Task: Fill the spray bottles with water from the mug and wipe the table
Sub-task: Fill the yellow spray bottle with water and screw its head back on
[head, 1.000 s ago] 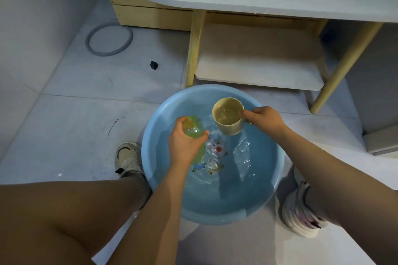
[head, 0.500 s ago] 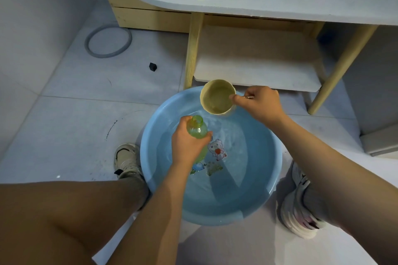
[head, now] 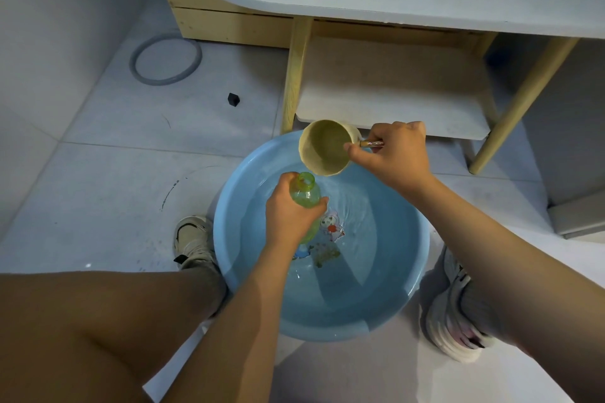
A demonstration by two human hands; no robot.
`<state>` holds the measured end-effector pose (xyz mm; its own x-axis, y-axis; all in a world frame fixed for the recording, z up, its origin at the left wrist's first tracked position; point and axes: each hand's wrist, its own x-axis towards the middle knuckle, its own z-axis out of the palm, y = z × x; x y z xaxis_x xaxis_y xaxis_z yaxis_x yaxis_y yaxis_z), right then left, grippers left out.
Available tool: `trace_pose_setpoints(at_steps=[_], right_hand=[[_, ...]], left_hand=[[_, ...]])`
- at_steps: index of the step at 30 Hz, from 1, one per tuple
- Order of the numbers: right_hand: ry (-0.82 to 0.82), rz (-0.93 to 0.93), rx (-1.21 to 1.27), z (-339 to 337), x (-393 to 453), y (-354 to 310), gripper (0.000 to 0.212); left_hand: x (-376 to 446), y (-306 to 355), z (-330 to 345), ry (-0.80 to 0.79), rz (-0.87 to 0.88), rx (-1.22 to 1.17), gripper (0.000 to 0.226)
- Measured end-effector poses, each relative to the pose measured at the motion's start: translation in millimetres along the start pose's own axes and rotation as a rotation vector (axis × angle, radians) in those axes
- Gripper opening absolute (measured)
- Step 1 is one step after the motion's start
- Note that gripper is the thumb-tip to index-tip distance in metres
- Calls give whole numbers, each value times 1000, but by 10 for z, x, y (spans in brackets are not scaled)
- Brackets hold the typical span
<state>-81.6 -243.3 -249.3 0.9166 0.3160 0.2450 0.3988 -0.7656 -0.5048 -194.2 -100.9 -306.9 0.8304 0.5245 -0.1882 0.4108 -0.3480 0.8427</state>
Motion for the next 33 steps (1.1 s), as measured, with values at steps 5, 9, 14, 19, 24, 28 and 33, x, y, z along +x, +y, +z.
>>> trace_pose_setpoints(at_steps=[5,9,14,19,24,28,33], right_hand=[[24,-77,-44,-16,10,-36,62],[33,-109,-73,-53,16,-69,56],[30,-126,-79,-88,20,-104,52],[56,-140,-85,-104,31,-124,49],[71,-149,-79,-107,36,-133,48],[89,-159,-81,-101,41,-131,49],[119,-184,-80,-101,49,-130,48]], left_hand=[[1,0,3,-8,-6,9,54],[6,7,8,-4,-5,11,56],[3,8,10,0,6,18,56],[9,-2,13,7,8,14,56],[11,0,13,5,6,20,59],[6,3,9,-1,6,27,57],[15,-2,16,3,8,29,58]])
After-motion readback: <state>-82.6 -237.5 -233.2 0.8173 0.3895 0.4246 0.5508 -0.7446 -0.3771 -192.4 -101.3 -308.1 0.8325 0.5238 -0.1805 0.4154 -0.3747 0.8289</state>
